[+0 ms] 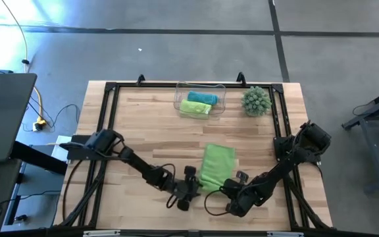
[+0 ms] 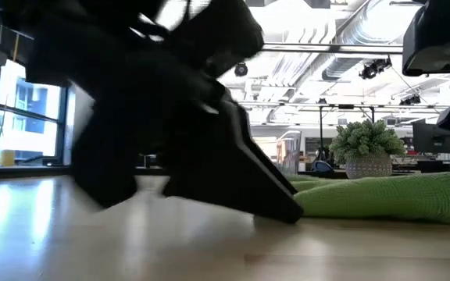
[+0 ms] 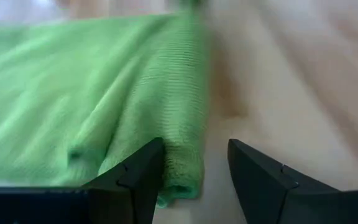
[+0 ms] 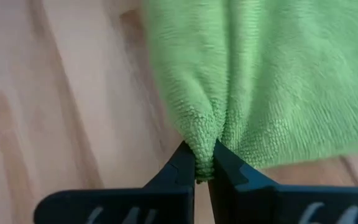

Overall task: Roll microfiber towels into tight, uniform cylinder then place into a basket
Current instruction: Roll the green microfiber cloth

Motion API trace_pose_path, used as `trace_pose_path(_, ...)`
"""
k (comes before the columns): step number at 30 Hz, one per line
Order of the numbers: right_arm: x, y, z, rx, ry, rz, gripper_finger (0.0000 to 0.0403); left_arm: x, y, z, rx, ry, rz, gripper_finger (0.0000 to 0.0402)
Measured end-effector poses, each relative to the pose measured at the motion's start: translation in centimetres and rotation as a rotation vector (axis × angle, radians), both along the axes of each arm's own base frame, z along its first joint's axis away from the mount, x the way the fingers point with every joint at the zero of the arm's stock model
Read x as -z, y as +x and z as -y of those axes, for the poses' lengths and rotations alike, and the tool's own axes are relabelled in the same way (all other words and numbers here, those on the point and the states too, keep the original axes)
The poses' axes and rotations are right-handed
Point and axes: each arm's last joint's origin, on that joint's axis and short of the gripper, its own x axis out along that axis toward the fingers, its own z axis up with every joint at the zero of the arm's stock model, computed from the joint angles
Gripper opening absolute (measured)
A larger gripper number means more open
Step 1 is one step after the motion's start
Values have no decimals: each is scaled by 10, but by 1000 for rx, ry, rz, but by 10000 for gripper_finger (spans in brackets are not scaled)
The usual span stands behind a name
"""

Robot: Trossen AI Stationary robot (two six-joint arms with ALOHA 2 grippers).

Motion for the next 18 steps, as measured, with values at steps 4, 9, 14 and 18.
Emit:
trace_pose_path(4,-1,1,-1,-4,18,4,0,-1,5,-13,-52,-21,18,172)
trace_pose_path(9,-1,1,-1,-5,17,5,0,-1,4,-11,60,109,3,172)
trace_pose_path(14,-1,1,-2,-6,17,5,0,-1,3,-4,152,223,4,172)
trace_pose_path(18,-1,1,-1,-4,17,4,0,-3,1,3,166,286,12,173)
